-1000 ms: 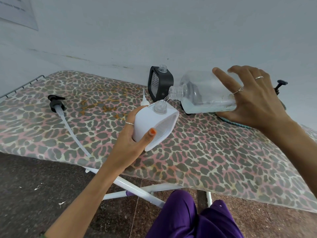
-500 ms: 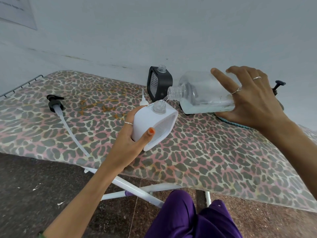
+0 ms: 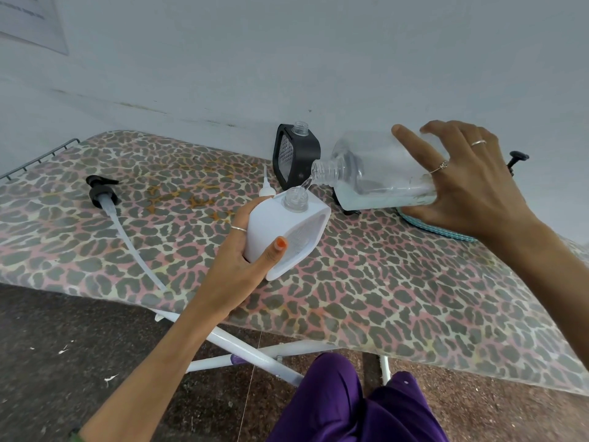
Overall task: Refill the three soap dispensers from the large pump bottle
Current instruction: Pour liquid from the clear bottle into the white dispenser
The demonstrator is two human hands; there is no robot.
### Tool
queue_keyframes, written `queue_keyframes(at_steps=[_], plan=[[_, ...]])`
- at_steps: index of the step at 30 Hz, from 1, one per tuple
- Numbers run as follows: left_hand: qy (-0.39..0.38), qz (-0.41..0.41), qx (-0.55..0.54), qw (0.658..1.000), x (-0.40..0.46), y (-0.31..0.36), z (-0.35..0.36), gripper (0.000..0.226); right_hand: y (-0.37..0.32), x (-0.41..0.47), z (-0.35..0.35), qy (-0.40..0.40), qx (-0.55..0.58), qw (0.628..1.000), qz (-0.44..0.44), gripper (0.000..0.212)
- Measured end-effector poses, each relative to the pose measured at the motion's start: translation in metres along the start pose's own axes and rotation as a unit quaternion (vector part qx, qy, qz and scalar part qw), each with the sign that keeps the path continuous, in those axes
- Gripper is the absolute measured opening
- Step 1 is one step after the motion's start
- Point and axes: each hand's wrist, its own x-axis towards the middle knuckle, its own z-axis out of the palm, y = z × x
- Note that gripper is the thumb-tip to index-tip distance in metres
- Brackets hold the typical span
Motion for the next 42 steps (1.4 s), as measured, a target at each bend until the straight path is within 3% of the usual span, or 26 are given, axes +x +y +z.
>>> queue_keyframes(at_steps=[42], plan=[[0.002,-0.004,-0.005,1.0,0.0006,-0.0018,0.0005,0.057,-0.0006,-0.0031,0.0003,-0.004,-0.012,1.0,-0.012,0.093]])
